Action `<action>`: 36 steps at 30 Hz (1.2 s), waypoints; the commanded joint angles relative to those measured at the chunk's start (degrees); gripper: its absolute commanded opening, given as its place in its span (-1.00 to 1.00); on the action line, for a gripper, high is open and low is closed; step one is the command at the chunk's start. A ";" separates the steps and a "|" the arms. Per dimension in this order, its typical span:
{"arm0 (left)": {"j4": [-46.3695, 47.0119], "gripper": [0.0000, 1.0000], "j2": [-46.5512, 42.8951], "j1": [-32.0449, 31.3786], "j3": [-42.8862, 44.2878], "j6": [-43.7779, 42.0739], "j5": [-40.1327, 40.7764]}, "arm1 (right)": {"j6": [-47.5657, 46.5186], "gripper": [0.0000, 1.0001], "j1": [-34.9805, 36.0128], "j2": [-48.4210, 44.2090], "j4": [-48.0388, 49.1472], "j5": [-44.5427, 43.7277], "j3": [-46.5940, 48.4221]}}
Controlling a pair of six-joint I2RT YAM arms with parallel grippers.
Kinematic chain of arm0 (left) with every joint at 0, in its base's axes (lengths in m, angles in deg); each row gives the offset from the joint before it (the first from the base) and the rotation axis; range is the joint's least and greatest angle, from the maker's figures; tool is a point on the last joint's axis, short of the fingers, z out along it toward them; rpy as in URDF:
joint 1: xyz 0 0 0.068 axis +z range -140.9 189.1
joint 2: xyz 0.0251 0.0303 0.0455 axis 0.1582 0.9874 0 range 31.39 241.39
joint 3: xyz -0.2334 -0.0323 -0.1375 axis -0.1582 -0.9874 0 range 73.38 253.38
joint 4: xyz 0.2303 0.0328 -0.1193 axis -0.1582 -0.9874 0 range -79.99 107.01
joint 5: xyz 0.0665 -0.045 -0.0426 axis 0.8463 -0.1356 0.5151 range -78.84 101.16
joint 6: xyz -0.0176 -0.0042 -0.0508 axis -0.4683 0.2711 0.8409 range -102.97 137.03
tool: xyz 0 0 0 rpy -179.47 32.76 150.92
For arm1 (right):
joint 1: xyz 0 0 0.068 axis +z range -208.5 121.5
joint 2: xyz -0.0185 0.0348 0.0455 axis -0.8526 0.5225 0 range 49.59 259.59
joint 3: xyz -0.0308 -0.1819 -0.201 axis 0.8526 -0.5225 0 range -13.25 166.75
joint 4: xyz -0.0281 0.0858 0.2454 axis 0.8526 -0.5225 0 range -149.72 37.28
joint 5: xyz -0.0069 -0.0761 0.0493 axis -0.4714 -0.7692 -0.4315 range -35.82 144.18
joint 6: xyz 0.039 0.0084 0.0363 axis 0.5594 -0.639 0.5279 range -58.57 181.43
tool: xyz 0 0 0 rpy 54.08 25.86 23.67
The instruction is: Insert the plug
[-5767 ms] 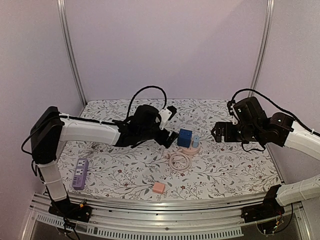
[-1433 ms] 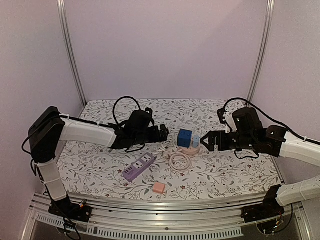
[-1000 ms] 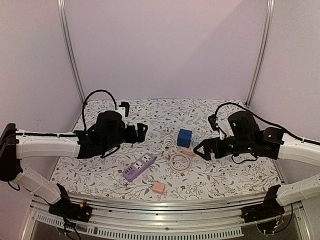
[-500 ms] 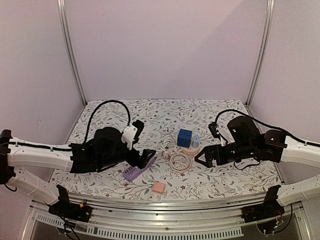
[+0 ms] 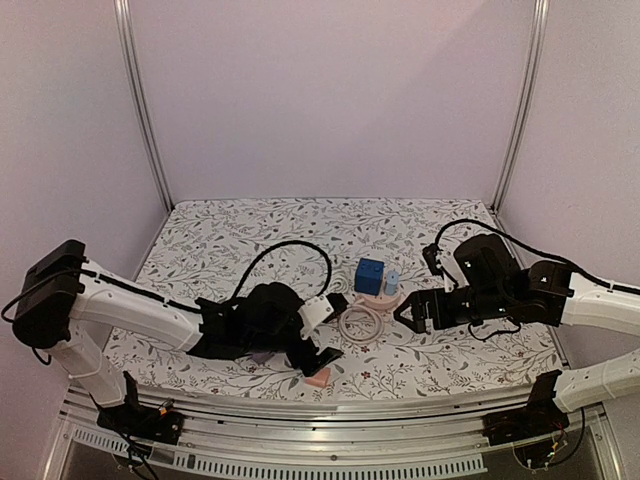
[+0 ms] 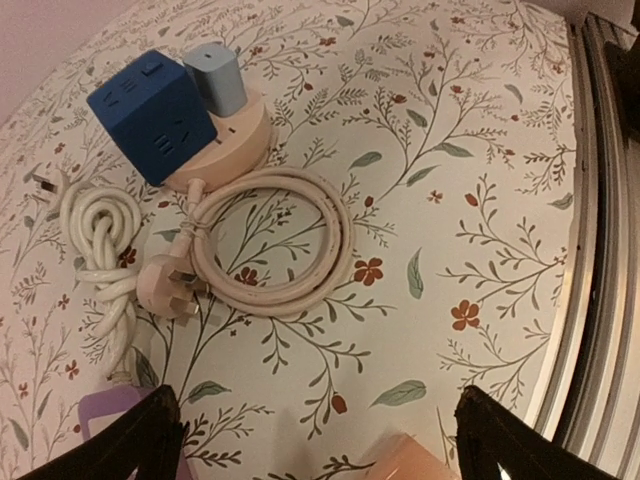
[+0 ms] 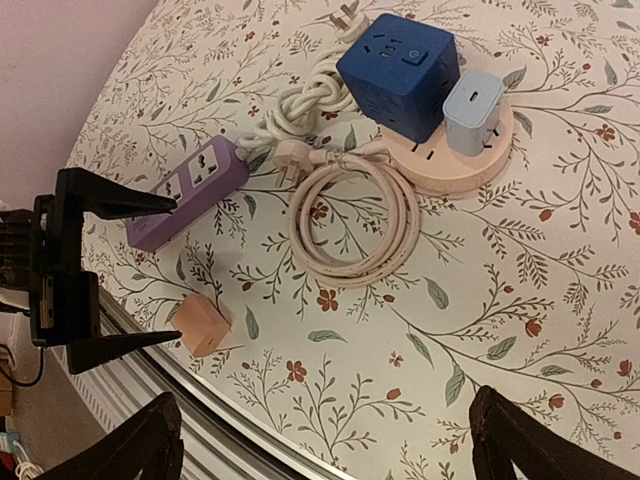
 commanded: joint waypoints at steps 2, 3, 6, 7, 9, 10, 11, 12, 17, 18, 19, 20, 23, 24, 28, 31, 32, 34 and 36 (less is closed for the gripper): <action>-0.76 0.86 6.45 -0.81 4.58 -4.74 -3.57 | -0.17 0.98 0.28 0.49 1.49 -2.93 -0.66; -1.10 0.85 7.53 -0.80 5.54 -5.18 -3.75 | -0.24 0.98 0.27 0.66 1.64 -2.97 -0.57; -2.45 0.85 11.15 -0.64 9.43 -6.58 -4.17 | -0.42 0.98 0.32 0.90 2.14 -3.09 -0.39; -3.37 0.84 12.46 -0.51 10.82 -7.03 -4.25 | -0.46 0.98 0.31 0.89 2.31 -3.17 -0.39; -5.63 0.82 15.05 -0.18 13.77 -7.61 -4.75 | -0.39 0.98 0.34 0.79 2.60 -3.26 -0.44; -6.78 0.81 16.17 -0.04 15.02 -8.05 -5.42 | -0.45 0.98 0.29 0.69 2.60 -3.27 -0.51; -7.44 0.80 16.92 -0.02 15.89 -8.53 -5.37 | -0.41 0.98 0.30 0.54 2.62 -3.39 -0.55; -7.97 0.80 17.54 0.03 16.57 -8.82 -4.53 | -0.42 0.98 0.28 0.45 2.71 -3.48 -0.64; -13.86 0.79 15.28 0.79 17.01 -8.80 -4.95 | -0.46 0.98 0.30 -0.29 1.99 -4.08 -0.83; -14.47 0.79 13.63 0.78 15.83 -8.94 -5.55 | -0.47 0.98 0.35 -0.49 2.00 -4.33 -0.97; -15.26 0.80 11.91 0.78 14.78 -9.00 -5.84 | -0.40 0.98 0.36 -0.66 1.97 -4.40 -1.11; -16.44 0.79 10.21 0.78 13.58 -9.22 -6.43 | -0.39 0.97 0.28 -1.03 2.01 -4.43 -1.24; -19.28 0.82 4.66 0.78 9.31 -10.33 -9.66 | -0.48 0.97 0.34 -1.20 2.09 -4.31 -1.35; -20.32 0.83 3.08 0.71 8.30 -10.78 -11.17 | -0.41 0.97 0.28 -1.12 2.12 -4.24 -1.35; -21.69 0.87 -1.08 0.69 4.67 -12.87 -15.30 | -0.32 0.98 0.33 -0.60 2.45 -3.82 -1.23; -22.90 0.86 0.17 0.73 5.15 -13.30 -14.17 | -0.47 0.97 0.32 -0.42 2.38 -3.19 -0.93; -23.80 0.84 1.13 0.77 5.79 -13.06 -13.36 | -0.47 0.97 0.33 -0.37 2.40 -2.96 -0.91; -25.65 0.82 3.29 0.78 7.04 -12.51 -11.99 | -0.78 0.98 0.29 -0.54 2.41 -2.82 -0.89; -25.98 0.82 4.42 0.78 7.40 -12.08 -11.86 | -1.11 0.98 0.33 -0.63 2.37 -2.97 -0.99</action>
